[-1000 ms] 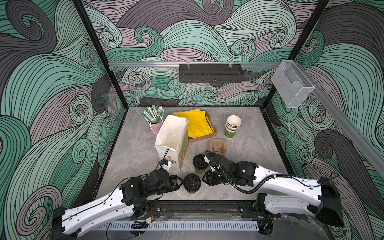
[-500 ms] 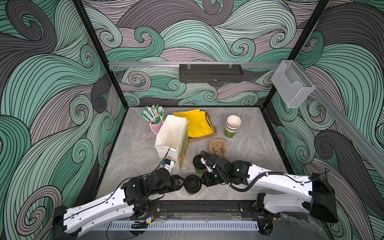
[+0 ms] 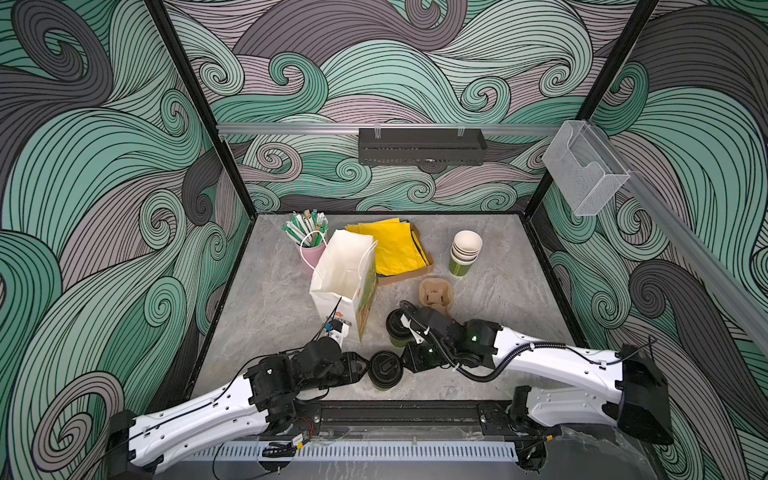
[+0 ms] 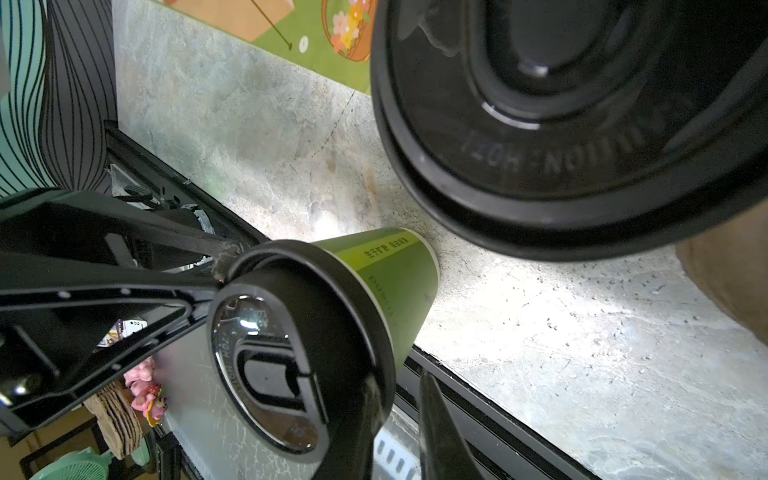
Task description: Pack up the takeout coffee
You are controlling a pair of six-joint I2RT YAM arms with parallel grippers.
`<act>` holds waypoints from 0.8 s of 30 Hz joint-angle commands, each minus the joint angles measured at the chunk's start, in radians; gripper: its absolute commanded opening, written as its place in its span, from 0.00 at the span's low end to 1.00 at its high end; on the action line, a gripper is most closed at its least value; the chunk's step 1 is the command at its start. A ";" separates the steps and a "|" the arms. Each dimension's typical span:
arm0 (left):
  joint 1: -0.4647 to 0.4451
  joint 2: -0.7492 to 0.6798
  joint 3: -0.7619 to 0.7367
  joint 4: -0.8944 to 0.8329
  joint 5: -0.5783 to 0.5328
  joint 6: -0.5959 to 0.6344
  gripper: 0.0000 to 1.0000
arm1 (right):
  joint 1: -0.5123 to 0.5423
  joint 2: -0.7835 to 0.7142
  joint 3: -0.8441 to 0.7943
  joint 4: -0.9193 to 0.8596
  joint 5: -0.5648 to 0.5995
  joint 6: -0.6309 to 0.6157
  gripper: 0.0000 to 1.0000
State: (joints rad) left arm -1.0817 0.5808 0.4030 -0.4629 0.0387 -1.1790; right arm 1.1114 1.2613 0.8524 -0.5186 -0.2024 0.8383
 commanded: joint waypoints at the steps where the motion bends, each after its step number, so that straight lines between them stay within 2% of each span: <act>1: 0.008 0.001 -0.001 -0.006 0.017 0.000 0.35 | -0.004 0.010 0.027 -0.016 -0.011 -0.005 0.23; 14: 0.006 0.026 -0.001 -0.041 0.023 -0.007 0.25 | -0.004 0.033 0.022 -0.020 -0.028 -0.004 0.18; 20: 0.009 0.045 -0.009 -0.041 0.035 -0.015 0.18 | -0.004 0.065 0.014 -0.050 -0.029 -0.004 0.17; 24: 0.008 0.050 -0.012 -0.056 0.044 -0.013 0.17 | -0.003 0.084 0.020 -0.097 -0.012 -0.010 0.15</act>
State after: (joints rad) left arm -1.0775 0.6075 0.4030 -0.4557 0.0608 -1.1969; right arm 1.1080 1.3067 0.8791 -0.5270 -0.2329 0.8337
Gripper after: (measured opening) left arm 0.172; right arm 0.154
